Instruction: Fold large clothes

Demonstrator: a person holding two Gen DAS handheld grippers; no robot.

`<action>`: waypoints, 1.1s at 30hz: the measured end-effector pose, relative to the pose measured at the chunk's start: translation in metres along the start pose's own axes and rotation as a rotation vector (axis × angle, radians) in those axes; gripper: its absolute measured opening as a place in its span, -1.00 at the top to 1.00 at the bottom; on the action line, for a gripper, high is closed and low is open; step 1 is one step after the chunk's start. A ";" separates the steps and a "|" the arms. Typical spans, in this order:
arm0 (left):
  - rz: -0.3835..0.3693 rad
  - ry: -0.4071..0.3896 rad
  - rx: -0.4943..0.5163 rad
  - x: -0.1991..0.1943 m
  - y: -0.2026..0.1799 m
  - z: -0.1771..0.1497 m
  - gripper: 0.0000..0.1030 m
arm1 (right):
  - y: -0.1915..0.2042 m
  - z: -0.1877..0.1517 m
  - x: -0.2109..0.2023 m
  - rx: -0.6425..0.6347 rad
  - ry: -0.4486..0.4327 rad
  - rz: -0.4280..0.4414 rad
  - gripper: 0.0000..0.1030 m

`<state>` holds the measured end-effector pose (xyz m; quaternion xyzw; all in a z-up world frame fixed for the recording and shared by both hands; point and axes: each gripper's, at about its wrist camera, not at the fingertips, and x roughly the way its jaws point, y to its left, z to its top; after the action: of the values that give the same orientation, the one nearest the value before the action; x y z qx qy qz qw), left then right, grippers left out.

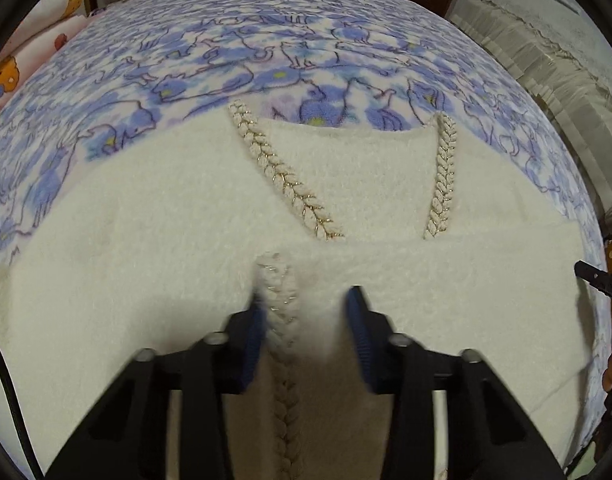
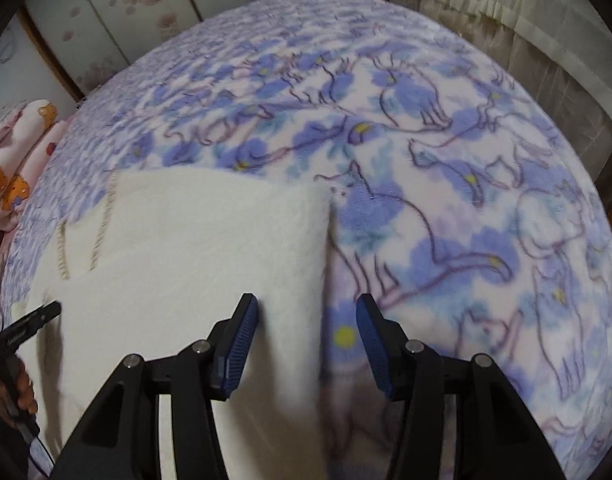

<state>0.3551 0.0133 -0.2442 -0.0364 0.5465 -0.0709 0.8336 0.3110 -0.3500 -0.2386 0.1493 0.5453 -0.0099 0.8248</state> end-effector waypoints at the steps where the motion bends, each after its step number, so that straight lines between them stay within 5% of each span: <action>1: -0.001 0.002 0.012 -0.001 -0.003 0.002 0.75 | -0.001 0.002 0.005 0.010 0.009 0.026 0.02; 2: 0.005 -0.006 0.021 -0.005 -0.007 0.004 0.75 | 0.001 0.003 0.004 -0.008 -0.008 0.039 0.51; 3: -0.001 -0.026 0.027 -0.011 -0.010 0.005 0.75 | 0.005 0.004 0.001 -0.032 -0.020 0.014 0.72; 7: -0.071 -0.098 -0.014 -0.029 -0.014 0.008 0.75 | 0.005 0.005 -0.009 -0.065 -0.100 -0.056 0.74; 10: 0.025 -0.022 0.007 0.000 -0.015 0.000 0.71 | 0.001 0.001 0.010 -0.078 -0.062 -0.089 0.70; 15: -0.003 -0.027 -0.060 -0.013 0.002 -0.011 0.50 | -0.007 -0.002 -0.025 -0.007 -0.074 -0.022 0.55; 22: 0.076 -0.093 0.078 -0.058 -0.026 -0.045 0.49 | 0.028 -0.055 -0.068 -0.149 -0.118 -0.046 0.49; 28: -0.056 -0.082 0.049 -0.075 -0.068 -0.071 0.47 | 0.079 -0.095 -0.057 -0.207 -0.096 0.044 0.49; 33: -0.078 -0.072 0.009 -0.058 -0.086 -0.082 0.47 | 0.123 -0.111 -0.040 -0.274 -0.090 0.096 0.50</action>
<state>0.2507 -0.0611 -0.2122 -0.0565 0.5142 -0.1046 0.8494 0.2176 -0.2102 -0.2139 0.0608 0.4962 0.0972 0.8606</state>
